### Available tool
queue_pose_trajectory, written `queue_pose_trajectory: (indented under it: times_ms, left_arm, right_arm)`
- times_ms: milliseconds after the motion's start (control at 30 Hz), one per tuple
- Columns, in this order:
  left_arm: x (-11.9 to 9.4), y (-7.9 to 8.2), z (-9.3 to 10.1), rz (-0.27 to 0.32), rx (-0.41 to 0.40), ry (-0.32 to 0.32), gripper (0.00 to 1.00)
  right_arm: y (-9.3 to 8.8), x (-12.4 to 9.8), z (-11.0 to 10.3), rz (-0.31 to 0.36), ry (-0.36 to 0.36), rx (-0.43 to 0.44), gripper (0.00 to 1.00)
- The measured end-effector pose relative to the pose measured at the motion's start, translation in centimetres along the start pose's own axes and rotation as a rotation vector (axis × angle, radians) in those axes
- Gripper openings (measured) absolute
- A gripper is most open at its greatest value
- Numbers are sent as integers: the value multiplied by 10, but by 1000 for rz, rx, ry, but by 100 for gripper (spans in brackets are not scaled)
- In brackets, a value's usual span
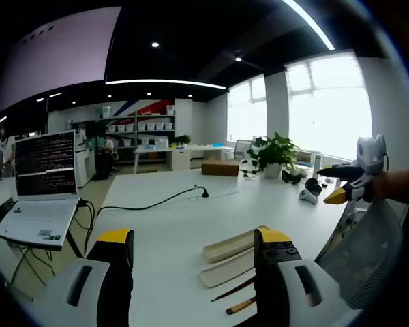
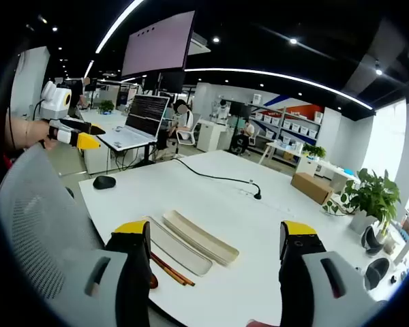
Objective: Arrange the utensils inside the cutlery case until each visible utensil rests in its matching compartment.
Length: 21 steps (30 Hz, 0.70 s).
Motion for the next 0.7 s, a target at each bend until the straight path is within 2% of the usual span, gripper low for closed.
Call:
queue_pose_trajectory:
  times_ms: [133,467,567,700]
  left_arm:
    - [-2,2,-2,8,27,22,74]
    - [-3,0,-5,4,23,34,74]
    - [-3,-1,-6,-4,13,34,74]
    - [-3,-1,-6,0,19,34,73]
  right_arm:
    - [-1,0,-2,-3,8,-16,74]
    - [-3,0,-8,-11,40,-30,69]
    - [-3,0,-10,-13,54,-22,61]
    - [-5,2,-13,-30,74,-17,59]
Point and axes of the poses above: the point that each gripper's makers call its tool centre point, and the gripper's own axes: x roughly forward along the fingers, z roughly to its right, y roughly out of its top, the point moved 3 cm from there along -x, roughly backward along the fingers, and after that the axes turned 11 degrees about -y, right-handed, at the moved point
